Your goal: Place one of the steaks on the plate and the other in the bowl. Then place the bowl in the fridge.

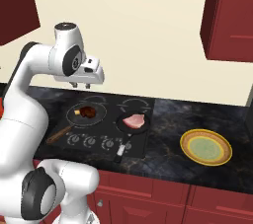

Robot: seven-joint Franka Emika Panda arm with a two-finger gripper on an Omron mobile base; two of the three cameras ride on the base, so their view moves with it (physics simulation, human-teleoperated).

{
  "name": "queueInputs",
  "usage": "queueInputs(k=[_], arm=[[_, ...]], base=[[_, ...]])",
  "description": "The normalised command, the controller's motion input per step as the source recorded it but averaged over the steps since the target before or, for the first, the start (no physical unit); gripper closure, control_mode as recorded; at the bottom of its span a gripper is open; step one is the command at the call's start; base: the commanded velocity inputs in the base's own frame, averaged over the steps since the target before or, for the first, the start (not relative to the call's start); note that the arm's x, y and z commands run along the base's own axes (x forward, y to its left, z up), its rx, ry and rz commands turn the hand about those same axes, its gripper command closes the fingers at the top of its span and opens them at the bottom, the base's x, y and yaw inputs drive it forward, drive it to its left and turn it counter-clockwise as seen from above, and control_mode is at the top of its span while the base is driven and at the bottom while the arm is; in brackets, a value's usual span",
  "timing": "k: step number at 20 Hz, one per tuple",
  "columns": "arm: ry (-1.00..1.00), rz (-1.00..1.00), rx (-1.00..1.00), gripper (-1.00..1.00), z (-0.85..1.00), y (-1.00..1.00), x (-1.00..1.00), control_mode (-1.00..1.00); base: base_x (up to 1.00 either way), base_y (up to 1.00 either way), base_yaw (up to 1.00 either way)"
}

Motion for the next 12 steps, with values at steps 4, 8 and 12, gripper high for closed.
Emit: queueInputs(k=[4, 8, 12], arm=[[0.00, -0.01, 0.00, -1.00, -0.23, -0.19, -0.04, -1.00], [0.06, -0.01, 0.00, -1.00, -0.84, -0.42, 0.00, -1.00], [0.11, 0.00, -0.07, -1.00, -0.88, -0.40, 0.10, -1.00]], base=[[0.00, 0.00, 0.00], [0.00, 0.00, 0.00], [0.00, 0.00, 0.00]])
